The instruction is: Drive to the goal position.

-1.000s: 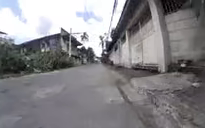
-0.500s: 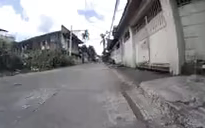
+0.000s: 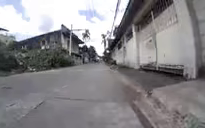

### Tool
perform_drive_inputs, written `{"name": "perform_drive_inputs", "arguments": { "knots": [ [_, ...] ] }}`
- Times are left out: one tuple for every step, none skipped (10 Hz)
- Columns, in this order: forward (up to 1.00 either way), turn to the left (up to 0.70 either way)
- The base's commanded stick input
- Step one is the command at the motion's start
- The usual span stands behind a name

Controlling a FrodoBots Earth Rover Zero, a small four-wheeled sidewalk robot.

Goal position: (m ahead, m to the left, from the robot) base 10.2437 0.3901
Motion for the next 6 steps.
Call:
{"name": "perform_drive_inputs", "arguments": {
  "knots": [
    [1.0,0.0],
    [1.0,0.0],
    [1.0,0.0],
    [1.0,0.0],
    [1.0,0.0],
    [1.0,0.0]
  ]
}}
